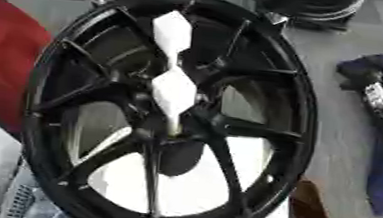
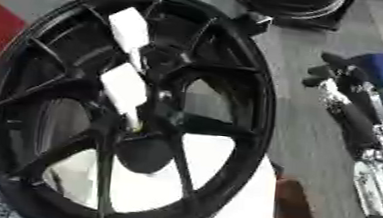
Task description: Pull the pin out of the wheel hub.
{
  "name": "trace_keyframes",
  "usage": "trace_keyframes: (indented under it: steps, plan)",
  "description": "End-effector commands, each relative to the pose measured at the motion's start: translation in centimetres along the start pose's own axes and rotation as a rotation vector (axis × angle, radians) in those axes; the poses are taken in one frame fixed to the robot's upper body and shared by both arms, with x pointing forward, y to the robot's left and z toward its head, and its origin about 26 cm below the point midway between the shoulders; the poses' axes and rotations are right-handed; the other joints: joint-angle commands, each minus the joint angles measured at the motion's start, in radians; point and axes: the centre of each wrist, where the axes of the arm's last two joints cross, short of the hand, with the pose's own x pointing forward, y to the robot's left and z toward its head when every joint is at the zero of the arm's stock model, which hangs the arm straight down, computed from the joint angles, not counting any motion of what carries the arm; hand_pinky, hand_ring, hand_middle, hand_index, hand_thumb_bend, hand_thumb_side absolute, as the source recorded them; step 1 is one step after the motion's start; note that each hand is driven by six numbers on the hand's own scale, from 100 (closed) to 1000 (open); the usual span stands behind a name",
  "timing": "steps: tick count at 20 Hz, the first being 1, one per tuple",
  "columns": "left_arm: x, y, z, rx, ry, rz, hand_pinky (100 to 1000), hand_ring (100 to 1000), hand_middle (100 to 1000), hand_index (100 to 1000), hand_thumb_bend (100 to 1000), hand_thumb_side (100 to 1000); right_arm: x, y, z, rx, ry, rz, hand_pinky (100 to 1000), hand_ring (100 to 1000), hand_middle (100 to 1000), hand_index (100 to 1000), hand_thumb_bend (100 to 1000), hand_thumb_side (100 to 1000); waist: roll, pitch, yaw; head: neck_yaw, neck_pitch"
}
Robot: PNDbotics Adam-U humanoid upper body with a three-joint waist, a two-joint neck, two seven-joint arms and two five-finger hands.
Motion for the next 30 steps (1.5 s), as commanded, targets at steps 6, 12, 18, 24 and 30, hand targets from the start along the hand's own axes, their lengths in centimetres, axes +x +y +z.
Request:
trace_keyframes:
  steps: [6,12,18,24,30]
  plan:
    - [2.6,1.6,-1.8,-0.05,-0.108,-0.116,729,654,524,714,326,568,1.5,-0.2,0.0,0.032,-0.038,0.048,943,692,674,850,100,412,0.015,-0.004,-0.02,0.001,0.011]
    - [3.5,2.5,-2.6,-0.101,-0.147,-0.222,729,656,527,716,325,555,1.8,-0.1,0.3,0.038,-0.039,0.056,943,691,673,850,100,416,0.017,0.007,-0.036,-0.015,-0.009]
    - [5.5,3.2,-4.0,-0.162,-0.224,-0.334,730,657,530,719,331,534,2.0,-0.1,0.6,0.045,-0.039,0.055,943,691,673,850,100,418,0.021,0.008,-0.047,-0.011,-0.015]
    - [7.7,3.5,-5.3,-0.28,-0.286,-0.521,736,669,554,735,362,523,1.9,-0.2,1.0,0.041,-0.025,0.075,943,691,673,850,100,423,0.031,0.008,-0.047,-0.008,-0.014]
    - [8.7,3.0,-7.2,-0.493,-0.334,-0.778,750,686,586,747,399,498,1.8,-0.5,1.3,0.034,-0.009,0.106,943,691,673,849,100,423,0.045,0.003,-0.045,-0.019,-0.008]
